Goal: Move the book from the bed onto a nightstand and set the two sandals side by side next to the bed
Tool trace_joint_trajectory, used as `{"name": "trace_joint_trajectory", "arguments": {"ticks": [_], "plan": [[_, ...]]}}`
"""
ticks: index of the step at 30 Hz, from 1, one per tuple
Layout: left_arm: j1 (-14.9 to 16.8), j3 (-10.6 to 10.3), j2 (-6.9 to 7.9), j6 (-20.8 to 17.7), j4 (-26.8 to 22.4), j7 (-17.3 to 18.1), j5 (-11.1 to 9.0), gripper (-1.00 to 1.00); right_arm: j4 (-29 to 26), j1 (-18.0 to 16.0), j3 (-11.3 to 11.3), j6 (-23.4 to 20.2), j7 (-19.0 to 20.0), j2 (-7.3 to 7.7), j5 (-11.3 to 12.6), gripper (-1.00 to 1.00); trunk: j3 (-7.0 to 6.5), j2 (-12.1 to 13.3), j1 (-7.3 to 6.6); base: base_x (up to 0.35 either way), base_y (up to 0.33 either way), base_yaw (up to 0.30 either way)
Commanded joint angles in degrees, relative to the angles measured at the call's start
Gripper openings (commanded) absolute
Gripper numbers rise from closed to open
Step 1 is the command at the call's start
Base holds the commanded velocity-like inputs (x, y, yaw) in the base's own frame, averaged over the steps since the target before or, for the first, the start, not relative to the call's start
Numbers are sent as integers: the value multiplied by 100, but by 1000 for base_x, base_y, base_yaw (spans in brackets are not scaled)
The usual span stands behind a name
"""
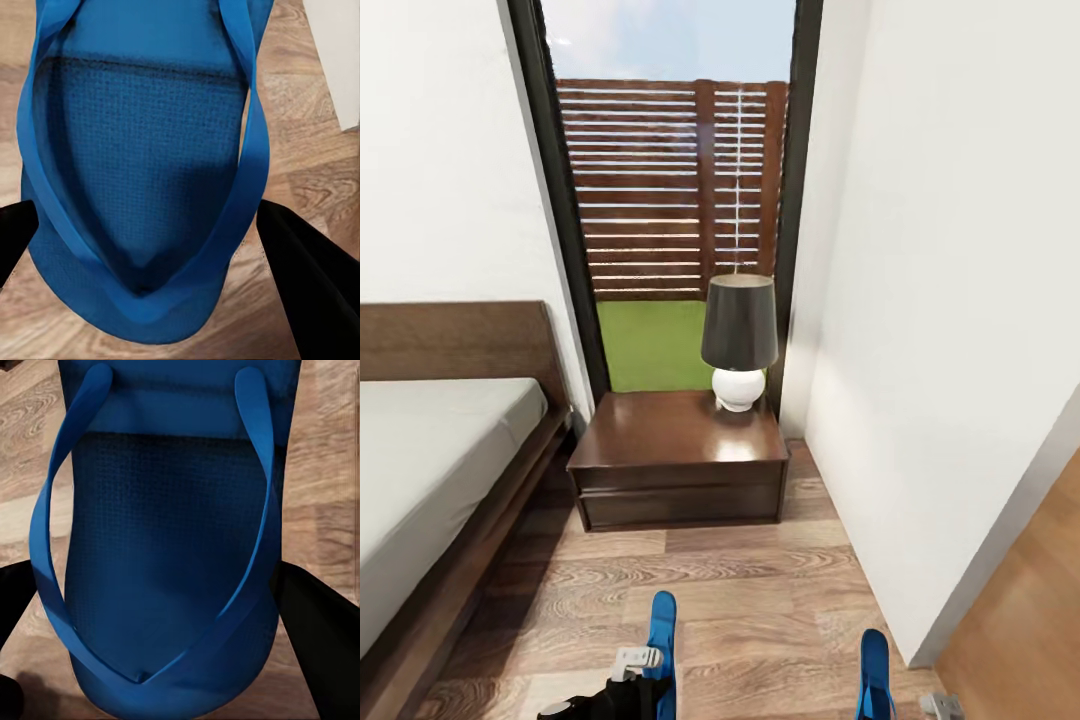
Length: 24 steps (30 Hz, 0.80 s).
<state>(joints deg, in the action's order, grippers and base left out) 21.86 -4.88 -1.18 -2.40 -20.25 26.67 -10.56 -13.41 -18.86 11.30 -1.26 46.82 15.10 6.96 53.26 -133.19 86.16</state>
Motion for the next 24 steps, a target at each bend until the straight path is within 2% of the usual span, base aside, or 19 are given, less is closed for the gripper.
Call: {"name": "trace_joint_trajectory", "arguments": {"ticks": [1,7,13,20,24], "plan": [[2,-30,4,-23,-5,-4,-60,-100,5,-3,-5,-15,20,2,51,-100,5,-2,2,285,-129,0],[2,-30,4,-23,-5,-4,-60,-100,5,-3,-5,-15,20,2,51,-100,5,-2,2,261,-156,0],[2,-30,4,-23,-5,-4,-60,-100,5,-3,-5,-15,20,2,51,-100,5,-2,2,70,-25,35],[2,-30,4,-23,-4,-4,-60,-100,5,-3,-5,-15,12,2,51,-100,5,-2,2,2,-2,256],[2,-30,4,-23,-5,-4,-60,-100,5,-3,-5,-15,12,2,51,-100,5,-2,2,0,-146,289]]}}
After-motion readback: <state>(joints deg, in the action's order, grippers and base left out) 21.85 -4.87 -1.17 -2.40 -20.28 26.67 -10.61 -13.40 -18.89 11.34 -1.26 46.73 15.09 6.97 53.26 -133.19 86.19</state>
